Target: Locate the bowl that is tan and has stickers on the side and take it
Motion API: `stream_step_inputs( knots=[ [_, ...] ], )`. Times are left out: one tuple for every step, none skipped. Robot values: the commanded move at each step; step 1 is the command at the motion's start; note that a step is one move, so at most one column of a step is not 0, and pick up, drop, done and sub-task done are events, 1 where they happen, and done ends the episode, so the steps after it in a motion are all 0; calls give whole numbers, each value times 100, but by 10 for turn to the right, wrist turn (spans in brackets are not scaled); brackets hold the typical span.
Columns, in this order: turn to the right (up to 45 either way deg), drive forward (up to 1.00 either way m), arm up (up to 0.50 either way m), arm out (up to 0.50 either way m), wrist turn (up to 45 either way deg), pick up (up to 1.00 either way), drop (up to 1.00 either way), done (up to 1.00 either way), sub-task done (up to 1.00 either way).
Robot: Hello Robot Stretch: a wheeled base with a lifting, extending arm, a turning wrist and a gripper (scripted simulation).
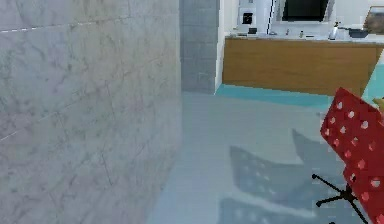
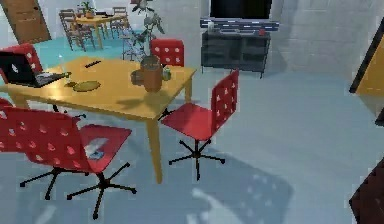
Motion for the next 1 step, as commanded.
stream_step_inputs(
  knots=[
    [150, 0, 0, 0, 0, 0, 0, 0, 0]
  ],
)
